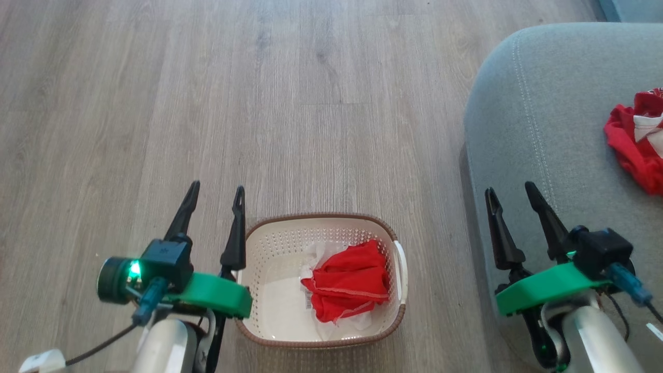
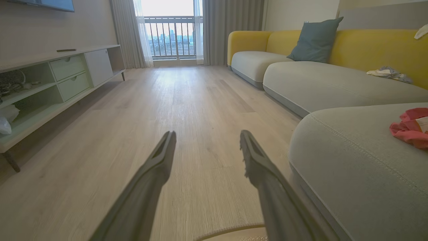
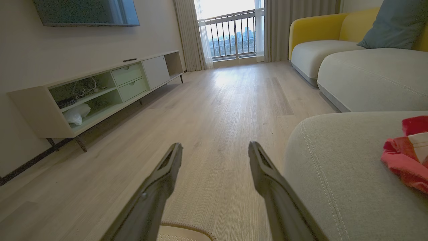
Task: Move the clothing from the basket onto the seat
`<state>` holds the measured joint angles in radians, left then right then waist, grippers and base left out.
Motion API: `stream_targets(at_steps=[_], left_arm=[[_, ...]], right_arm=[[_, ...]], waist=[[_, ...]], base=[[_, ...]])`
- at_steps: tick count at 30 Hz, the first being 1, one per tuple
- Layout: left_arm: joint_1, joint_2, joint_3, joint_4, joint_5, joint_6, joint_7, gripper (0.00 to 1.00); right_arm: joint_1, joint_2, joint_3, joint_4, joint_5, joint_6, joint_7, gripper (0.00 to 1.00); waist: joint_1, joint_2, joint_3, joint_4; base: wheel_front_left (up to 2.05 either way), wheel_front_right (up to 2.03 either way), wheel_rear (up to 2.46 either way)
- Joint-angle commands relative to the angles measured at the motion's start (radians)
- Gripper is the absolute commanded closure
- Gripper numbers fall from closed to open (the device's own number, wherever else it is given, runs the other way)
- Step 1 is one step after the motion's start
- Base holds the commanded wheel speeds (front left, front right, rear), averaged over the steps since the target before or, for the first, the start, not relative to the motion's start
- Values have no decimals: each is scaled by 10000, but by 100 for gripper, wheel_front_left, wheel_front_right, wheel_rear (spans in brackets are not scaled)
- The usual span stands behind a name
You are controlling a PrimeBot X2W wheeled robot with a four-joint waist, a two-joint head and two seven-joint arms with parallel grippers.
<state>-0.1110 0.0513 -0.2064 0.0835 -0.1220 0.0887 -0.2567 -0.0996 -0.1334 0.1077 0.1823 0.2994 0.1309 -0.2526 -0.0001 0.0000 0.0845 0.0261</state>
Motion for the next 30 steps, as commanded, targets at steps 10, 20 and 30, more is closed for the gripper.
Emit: stream_targets(at_steps=[10, 20, 30], left_arm=[[-98, -10, 196, 182, -16, -13, -51, 0], [-110, -10, 104, 264, -43, -39, -51, 0], [-163, -10, 51, 249, -29, -74, -51, 0]], right_arm=[[-67, 514, -705, 75, -746, -2, -91, 0], [-138, 605, -816, 116, -776, -2, -91, 0], [-187, 591, -811, 68, -794, -2, -91, 0]], waist=[[1, 0, 32, -63], [1, 0, -14, -153], [1, 0, 84, -158]], base=[[0, 0, 0], [0, 0, 0], [0, 0, 0]])
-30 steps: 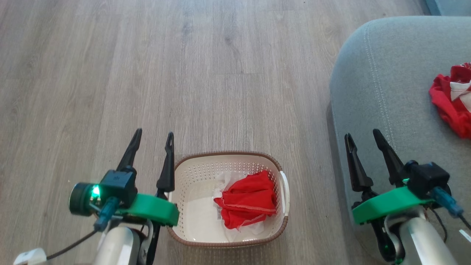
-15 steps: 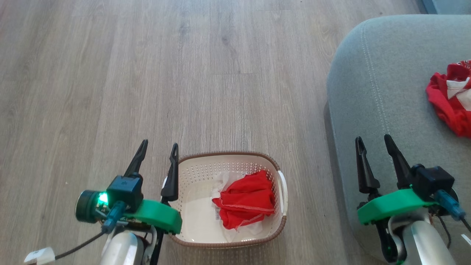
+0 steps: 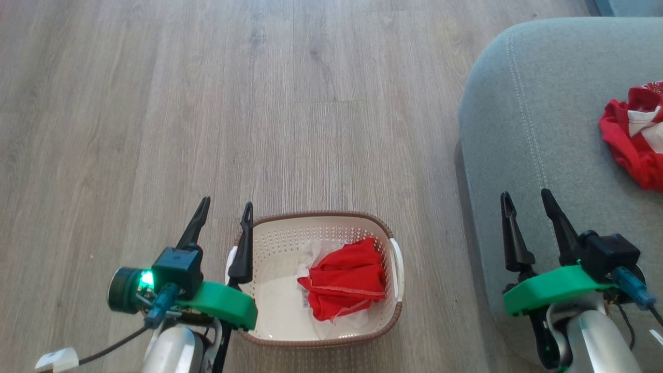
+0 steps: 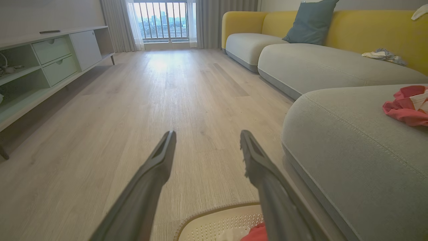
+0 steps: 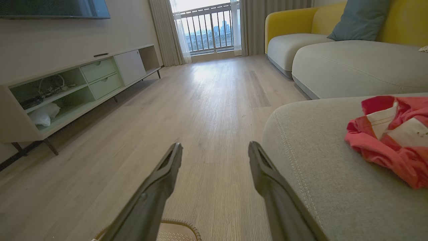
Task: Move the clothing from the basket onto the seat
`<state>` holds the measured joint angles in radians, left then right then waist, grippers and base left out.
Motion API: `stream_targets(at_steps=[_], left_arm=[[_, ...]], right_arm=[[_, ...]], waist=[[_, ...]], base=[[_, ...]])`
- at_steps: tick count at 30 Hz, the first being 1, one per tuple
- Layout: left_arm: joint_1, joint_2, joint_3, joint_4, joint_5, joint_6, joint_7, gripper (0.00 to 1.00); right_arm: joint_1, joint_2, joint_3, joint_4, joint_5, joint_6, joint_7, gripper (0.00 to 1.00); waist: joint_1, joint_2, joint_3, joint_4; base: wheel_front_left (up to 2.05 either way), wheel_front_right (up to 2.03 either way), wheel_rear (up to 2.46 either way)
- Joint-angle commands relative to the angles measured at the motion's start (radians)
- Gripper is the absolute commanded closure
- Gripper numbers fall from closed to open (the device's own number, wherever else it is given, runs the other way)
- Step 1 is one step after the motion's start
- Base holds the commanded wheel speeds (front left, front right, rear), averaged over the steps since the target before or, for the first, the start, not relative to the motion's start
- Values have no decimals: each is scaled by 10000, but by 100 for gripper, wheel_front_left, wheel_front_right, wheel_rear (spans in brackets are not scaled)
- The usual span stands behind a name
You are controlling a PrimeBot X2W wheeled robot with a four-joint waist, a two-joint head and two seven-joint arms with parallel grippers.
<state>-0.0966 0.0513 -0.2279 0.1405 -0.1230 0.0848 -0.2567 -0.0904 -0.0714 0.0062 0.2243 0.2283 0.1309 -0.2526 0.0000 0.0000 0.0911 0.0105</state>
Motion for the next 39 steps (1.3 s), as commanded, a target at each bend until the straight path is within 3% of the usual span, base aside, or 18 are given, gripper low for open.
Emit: stream_targets(at_steps=[1, 5, 11, 22, 32, 39], left_arm=[[-307, -10, 267, -317, -10, -47, -51, 0], [-315, -10, 251, -296, 25, -115, -51, 0], [-488, -10, 18, 175, 303, -433, -51, 0], [-2006, 111, -681, 1752, 1144, -1387, -51, 0], [-4071, 1139, -1273, 3591, 1646, -1832, -51, 0], [-5467, 1983, -2240, 5676, 1878, -2093, -51, 0]], right_arm=[[-284, -28, 198, -359, -88, -2, -91, 0], [-331, -24, 105, -425, -147, -2, -91, 0], [-723, 141, -1131, -856, -555, -2, -91, 0], [-2088, 208, -1091, -1965, -849, -2, -91, 0], [-3239, 210, -313, -2796, -193, -2, -91, 0], [-3504, 211, 33, -3243, 306, -2, -91, 0]], waist=[[0, 0, 31, -6], [0, 0, 122, -45], [0, 0, 708, -224], [0, 0, 3503, -741], [0, 0, 6247, -1843], [0, 0, 7456, -2647]], base=[[0, 0, 0], [0, 0, 0], [0, 0, 0], [0, 0, 0], [0, 0, 0], [0, 0, 0]])
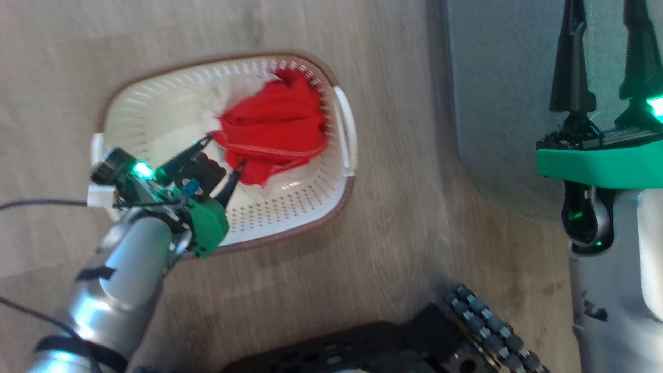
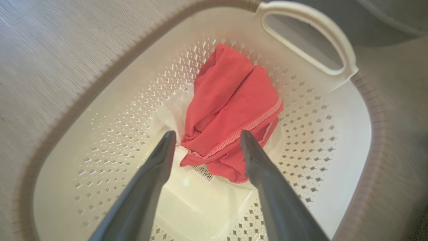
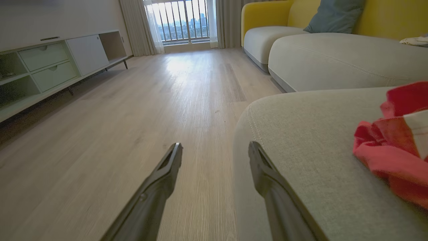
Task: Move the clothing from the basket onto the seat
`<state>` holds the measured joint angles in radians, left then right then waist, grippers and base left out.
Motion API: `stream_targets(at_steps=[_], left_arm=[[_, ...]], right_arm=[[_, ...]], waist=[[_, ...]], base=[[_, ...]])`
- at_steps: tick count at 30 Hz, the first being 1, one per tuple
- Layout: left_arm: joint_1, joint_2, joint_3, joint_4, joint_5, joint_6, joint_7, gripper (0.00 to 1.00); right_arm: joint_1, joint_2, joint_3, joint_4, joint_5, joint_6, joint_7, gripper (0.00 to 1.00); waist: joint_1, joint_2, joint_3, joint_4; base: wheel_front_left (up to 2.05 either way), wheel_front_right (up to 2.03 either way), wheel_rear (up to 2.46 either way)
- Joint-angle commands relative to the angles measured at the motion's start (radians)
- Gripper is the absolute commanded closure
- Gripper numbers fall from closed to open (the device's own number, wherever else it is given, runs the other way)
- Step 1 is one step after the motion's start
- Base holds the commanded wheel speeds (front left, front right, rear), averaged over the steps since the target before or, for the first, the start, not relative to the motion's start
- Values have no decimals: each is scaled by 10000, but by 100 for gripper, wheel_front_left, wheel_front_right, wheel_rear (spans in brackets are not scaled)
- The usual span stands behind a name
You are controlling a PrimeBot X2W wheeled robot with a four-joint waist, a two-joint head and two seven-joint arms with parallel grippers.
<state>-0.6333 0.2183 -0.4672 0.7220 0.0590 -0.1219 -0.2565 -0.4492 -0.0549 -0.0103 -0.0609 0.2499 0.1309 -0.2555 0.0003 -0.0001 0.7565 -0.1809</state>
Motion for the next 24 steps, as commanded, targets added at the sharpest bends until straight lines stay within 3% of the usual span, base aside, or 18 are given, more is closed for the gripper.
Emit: stream_targets(at_steps=[1, 12, 24], left_arm=[[-315, 426, -35, 36, 128, -42, -53, 0], [-1937, 892, -1935, 1524, -91, -85, -53, 0], [-3343, 281, -2671, 3624, -176, 56, -53, 0]], right_arm=[[84, 46, 222, -463, 158, -2, -63, 0], [63, 46, 321, -893, 546, -2, -63, 0], [504, 47, 402, -1362, 584, -2, -63, 0]], waist=[[-3, 1, 942, -821], [-3, 1, 1998, -1432], [-3, 1, 2336, -1537]], base=[[0, 0, 0], [0, 0, 0], [0, 0, 0]])
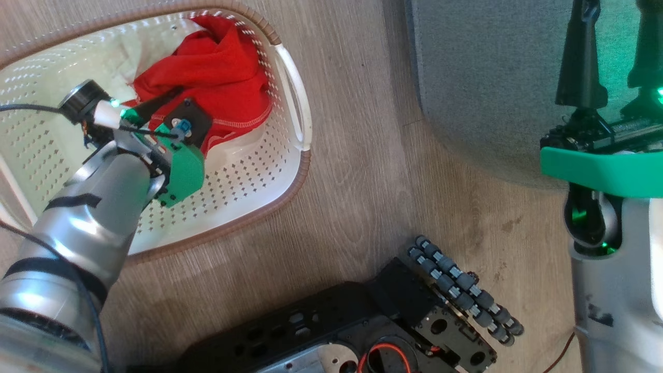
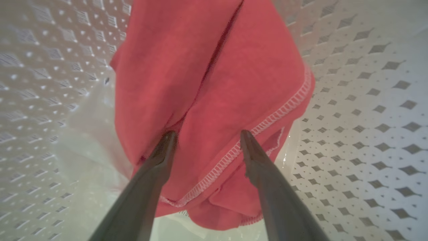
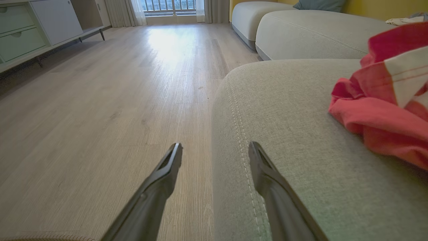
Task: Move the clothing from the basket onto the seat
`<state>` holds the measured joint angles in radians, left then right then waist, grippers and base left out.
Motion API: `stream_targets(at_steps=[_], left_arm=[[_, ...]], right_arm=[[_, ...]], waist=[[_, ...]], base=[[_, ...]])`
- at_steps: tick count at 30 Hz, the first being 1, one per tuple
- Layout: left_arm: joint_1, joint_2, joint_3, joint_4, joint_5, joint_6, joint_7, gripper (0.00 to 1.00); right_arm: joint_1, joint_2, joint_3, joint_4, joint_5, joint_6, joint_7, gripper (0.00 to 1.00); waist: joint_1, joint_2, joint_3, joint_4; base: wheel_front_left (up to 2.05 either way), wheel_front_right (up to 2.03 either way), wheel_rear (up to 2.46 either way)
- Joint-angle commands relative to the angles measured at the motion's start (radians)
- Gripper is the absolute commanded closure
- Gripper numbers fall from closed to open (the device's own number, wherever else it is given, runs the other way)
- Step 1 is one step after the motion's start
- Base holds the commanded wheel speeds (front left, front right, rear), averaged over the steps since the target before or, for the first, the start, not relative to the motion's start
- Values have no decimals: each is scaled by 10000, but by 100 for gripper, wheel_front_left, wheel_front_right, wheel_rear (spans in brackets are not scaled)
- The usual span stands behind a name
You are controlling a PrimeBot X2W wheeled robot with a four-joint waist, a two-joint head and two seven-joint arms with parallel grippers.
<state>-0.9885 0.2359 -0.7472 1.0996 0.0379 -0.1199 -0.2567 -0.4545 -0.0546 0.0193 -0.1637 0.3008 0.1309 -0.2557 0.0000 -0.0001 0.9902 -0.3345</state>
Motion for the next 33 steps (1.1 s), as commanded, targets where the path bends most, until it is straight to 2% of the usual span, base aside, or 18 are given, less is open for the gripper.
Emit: stream_targets(at_steps=[1, 10, 19, 20, 21, 33], left_arm=[[124, 27, 93, -14, 39, 50, -51, 0], [-701, -673, -276, 1312, 125, 74, -48, 0], [-1052, -1002, -473, 1806, 53, 72, 386, 0], [-1064, -1018, -476, 1822, 24, 69, 419, 17], [-1071, -1030, -477, 1836, -12, 61, 458, 100], [-1010, -858, -546, 1898, -336, -10, 462, 100]], right_arm=[[591, 43, 110, -371, 70, -2, -61, 0], [788, 43, 242, -566, 19, -2, -61, 0], [902, 43, 396, -699, -37, -2, -61, 0], [917, 43, 396, -710, -39, -2, -61, 0], [926, 43, 395, -716, -37, -2, -61, 0], [681, 43, 390, -539, -33, -2, -61, 0]], waist=[[0, 1, 18, -9], [0, 1, 267, -16], [0, 1, 344, -69], [0, 1, 351, -73], [0, 1, 357, -77], [0, 1, 235, -54]], base=[[0, 0, 0], [0, 0, 0], [0, 0, 0], [0, 0, 0], [0, 0, 0], [0, 0, 0]])
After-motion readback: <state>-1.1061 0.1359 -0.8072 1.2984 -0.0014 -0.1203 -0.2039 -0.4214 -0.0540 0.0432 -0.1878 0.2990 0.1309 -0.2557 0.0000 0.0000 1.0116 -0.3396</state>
